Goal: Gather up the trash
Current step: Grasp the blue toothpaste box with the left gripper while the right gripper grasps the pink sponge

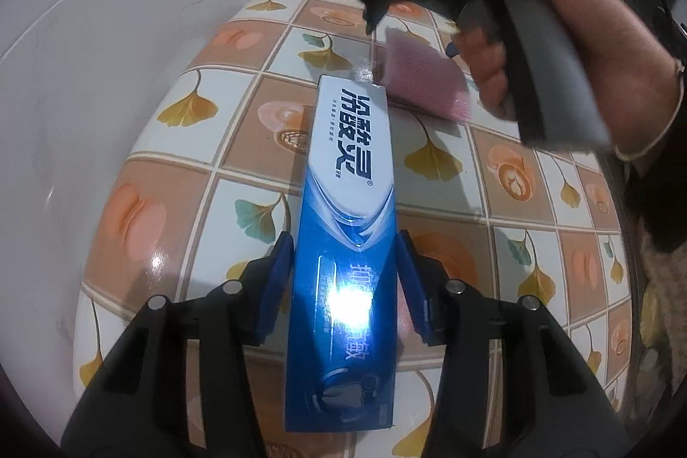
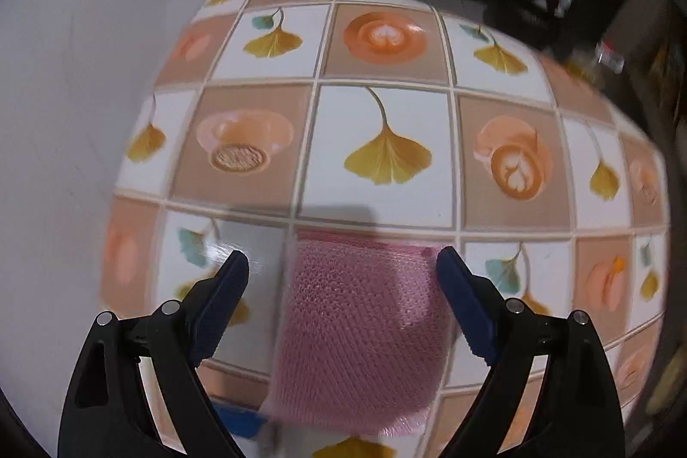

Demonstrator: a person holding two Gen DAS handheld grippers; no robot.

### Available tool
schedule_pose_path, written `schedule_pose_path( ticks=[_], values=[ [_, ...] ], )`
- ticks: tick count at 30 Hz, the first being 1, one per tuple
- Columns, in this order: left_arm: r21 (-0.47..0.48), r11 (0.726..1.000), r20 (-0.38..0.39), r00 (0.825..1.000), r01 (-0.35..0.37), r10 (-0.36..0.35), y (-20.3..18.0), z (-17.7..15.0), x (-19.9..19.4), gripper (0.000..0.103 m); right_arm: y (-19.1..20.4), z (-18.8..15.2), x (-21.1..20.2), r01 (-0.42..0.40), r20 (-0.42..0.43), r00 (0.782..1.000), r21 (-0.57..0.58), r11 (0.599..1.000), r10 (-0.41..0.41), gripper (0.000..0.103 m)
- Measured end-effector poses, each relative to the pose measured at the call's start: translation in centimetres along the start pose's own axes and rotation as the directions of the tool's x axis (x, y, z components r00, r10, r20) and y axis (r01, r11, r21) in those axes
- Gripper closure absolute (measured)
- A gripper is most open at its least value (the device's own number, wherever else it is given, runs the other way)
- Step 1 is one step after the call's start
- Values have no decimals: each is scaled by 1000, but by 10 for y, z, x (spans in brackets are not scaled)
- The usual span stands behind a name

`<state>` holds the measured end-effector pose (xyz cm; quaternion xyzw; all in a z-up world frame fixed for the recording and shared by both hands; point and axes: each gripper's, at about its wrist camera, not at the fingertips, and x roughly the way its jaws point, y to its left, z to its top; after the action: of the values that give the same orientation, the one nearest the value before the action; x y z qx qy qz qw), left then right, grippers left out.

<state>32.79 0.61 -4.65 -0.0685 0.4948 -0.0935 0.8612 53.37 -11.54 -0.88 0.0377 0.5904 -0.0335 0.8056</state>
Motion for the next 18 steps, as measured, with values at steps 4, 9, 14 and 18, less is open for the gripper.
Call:
schedule_pose_path(
  ticks=[4,9,14,18],
  values=[
    [-3,1000,0,1000,5,-5,2,-5,-4,57,-1,-14,-4,52,41,998,-108,993,-48,17],
    [-5,1000,-7,1000,17,-17,2,-18,-12,58,-9,-47,-13,59,78,996,-227,972,-42,21],
    [1,999,-22,999,35,-35,-3,-37,-26,58,-37,-110,-31,42,113,994,-290,956,-10,21],
    [7,998,-41,998,56,-55,-7,-62,-41,58,-60,-179,-55,17,145,989,-320,947,31,21]
  ],
)
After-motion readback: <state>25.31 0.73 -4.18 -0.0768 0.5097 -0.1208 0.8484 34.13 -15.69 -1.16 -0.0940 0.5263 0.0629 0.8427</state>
